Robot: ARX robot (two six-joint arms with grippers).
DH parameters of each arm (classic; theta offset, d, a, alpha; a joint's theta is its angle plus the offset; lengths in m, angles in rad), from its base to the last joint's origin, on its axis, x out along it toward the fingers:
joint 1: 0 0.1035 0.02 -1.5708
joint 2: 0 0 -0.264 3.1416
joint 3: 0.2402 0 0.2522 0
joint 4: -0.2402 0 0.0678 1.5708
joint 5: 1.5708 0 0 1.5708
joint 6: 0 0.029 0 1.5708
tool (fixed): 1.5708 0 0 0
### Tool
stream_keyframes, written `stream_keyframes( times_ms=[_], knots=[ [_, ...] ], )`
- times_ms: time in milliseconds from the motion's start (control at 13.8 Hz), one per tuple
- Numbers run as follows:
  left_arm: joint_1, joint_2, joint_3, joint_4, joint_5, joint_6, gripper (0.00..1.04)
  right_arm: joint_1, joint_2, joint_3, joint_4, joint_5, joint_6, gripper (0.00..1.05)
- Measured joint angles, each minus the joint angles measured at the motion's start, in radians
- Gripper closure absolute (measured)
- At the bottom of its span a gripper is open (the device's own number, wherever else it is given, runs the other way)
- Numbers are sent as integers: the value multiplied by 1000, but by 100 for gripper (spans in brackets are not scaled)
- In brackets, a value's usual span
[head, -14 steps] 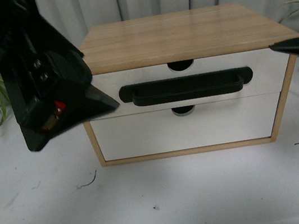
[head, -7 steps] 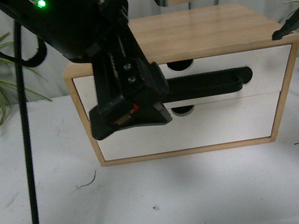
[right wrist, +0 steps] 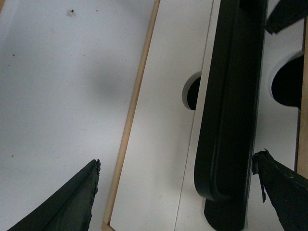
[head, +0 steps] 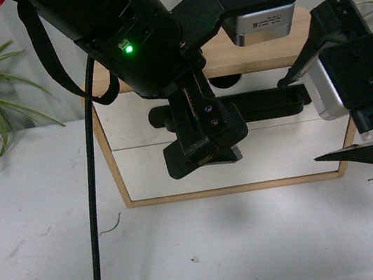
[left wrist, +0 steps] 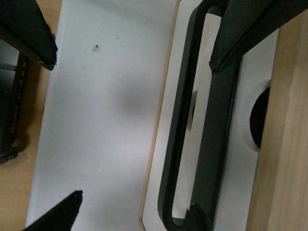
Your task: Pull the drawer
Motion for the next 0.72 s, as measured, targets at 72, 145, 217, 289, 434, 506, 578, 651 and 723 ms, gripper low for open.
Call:
stream_keyframes(
  times_ms=[72, 145, 217, 289, 434, 506, 578, 651, 723],
  knots=[
    [5, 8, 4, 16, -3, -4, 7, 11, 7, 9, -5, 4, 0, 6],
    [9, 16, 4, 31, -6, -7, 7, 13, 14, 14, 0, 7, -2, 6],
    [14, 27, 4, 47, -16, -6, 7, 13, 27, 19, 6, 11, -4, 6],
    [16, 35, 4, 56, -20, -7, 7, 13, 35, 23, 6, 14, -4, 6],
    [22, 48, 3, 76, -23, -7, 7, 14, 49, 29, 11, 18, -4, 6],
    [23, 51, 3, 77, -23, -7, 7, 14, 52, 29, 13, 19, -4, 6],
    [24, 56, 2, 78, -23, -7, 7, 19, 59, 32, 18, 21, -4, 6],
    [24, 60, 2, 77, -23, -6, 7, 19, 64, 32, 23, 22, -4, 6],
    [27, 63, -2, 77, -23, -6, 7, 20, 69, 32, 26, 24, -4, 6]
  ],
)
